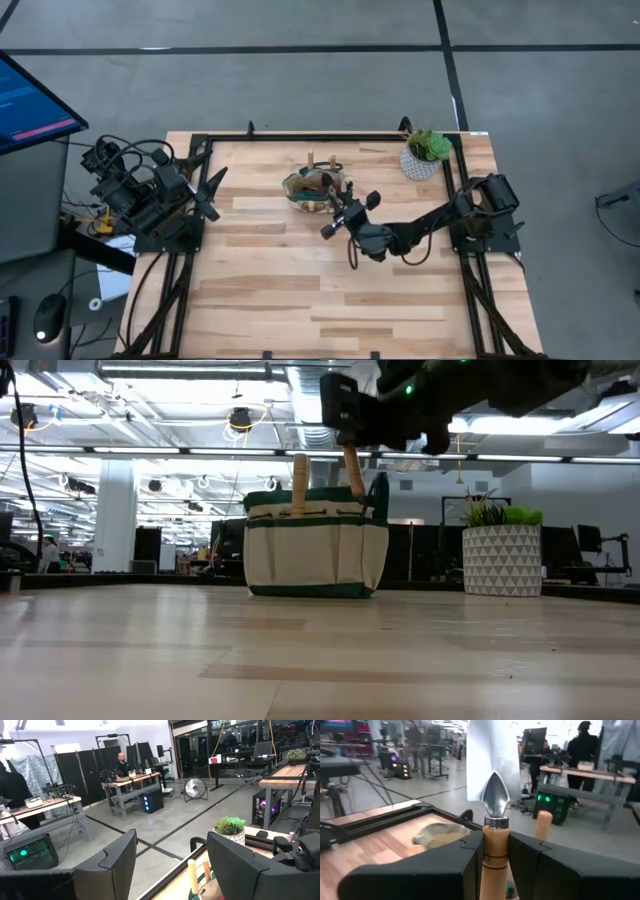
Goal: Pick & Place Garden tools in Gardening bag
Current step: Put the trowel into the gardening bag
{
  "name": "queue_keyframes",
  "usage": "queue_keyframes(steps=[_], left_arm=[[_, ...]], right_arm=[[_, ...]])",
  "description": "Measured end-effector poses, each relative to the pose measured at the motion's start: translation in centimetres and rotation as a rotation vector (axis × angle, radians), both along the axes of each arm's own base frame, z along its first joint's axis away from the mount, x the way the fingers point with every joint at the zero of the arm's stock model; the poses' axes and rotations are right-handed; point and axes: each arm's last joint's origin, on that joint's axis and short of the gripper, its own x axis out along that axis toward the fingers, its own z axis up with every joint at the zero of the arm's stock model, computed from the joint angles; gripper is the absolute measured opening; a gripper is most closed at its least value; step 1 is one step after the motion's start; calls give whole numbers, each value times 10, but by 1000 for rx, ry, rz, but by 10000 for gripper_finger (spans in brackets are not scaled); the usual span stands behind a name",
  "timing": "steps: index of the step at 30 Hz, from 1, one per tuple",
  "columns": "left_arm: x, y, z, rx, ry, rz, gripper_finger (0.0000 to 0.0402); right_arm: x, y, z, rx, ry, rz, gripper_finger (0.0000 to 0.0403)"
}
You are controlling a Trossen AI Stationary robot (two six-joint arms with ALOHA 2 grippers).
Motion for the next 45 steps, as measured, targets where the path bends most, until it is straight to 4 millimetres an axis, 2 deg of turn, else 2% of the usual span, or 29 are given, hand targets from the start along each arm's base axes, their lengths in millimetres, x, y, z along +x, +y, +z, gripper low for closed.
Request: queue_keyframes(steps=[3,7,13,20,23,28,38,45], left_arm=[[0,0,0,0,0,0,213],[0,0,0,0,0,0,213],[0,0,0,16,17,0,213],[0,0,0,18,19,0,213],[0,0,0,18,19,0,213],[0,0,0,18,19,0,213],[0,0,0,18,19,0,213],[0,0,0,18,19,0,213]], right_arm=[[0,-2,-5,42,-30,-15,56],[4,-3,-21,64,-39,-49,56],[22,-3,-30,5,30,-103,56],[40,-3,-16,-66,108,-108,56],[40,-7,-8,-94,142,-116,56],[42,-13,-10,-93,149,-104,56],[42,-18,-39,-54,159,-127,56],[42,-20,-36,-83,191,-128,56]])
